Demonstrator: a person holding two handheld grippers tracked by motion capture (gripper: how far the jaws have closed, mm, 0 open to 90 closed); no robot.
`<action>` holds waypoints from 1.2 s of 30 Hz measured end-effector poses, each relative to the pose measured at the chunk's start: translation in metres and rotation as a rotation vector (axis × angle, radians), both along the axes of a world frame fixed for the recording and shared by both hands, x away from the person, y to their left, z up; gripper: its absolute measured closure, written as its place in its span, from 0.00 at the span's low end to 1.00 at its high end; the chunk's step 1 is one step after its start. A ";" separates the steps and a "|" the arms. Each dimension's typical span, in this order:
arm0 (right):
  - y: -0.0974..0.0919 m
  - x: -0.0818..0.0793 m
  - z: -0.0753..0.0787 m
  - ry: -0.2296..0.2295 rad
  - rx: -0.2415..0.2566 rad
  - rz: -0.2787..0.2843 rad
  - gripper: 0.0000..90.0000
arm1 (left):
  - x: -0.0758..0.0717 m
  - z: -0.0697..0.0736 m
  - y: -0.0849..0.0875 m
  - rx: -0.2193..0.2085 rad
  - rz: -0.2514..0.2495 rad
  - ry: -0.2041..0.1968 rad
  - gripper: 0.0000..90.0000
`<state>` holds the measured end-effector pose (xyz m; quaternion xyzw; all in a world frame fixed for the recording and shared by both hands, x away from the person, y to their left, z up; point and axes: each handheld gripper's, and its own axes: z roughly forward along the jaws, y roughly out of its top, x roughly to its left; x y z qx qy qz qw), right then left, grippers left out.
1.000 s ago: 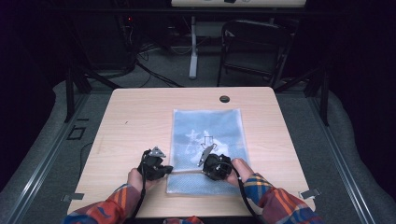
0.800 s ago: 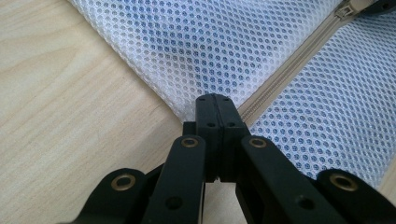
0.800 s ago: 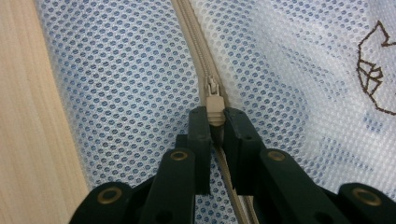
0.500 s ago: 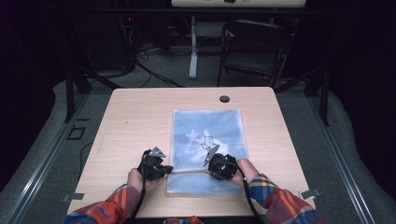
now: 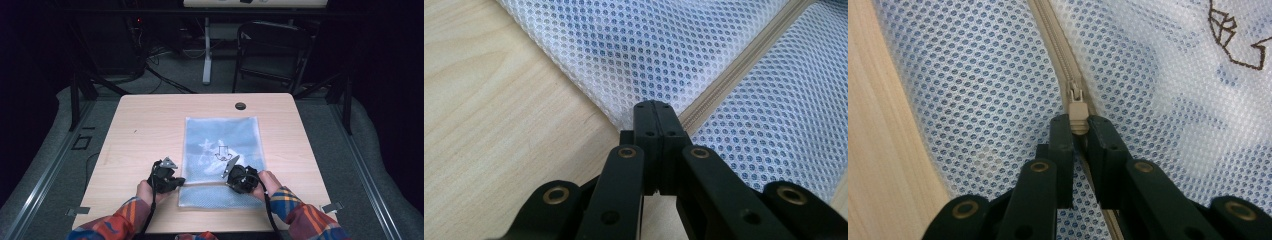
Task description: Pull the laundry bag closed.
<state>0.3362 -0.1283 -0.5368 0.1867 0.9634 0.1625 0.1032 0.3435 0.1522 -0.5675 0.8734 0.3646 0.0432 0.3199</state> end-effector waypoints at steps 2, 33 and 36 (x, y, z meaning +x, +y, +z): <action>-0.002 0.000 0.000 0.001 0.005 -0.005 0.91 | 0.000 0.000 0.000 -0.001 0.001 0.001 1.00; -0.024 -0.002 0.002 0.014 0.000 -0.059 0.91 | 0.000 0.000 0.000 -0.002 -0.001 0.001 1.00; -0.027 -0.002 0.002 0.015 -0.002 -0.065 0.91 | 0.000 0.000 0.000 0.000 0.000 0.001 1.00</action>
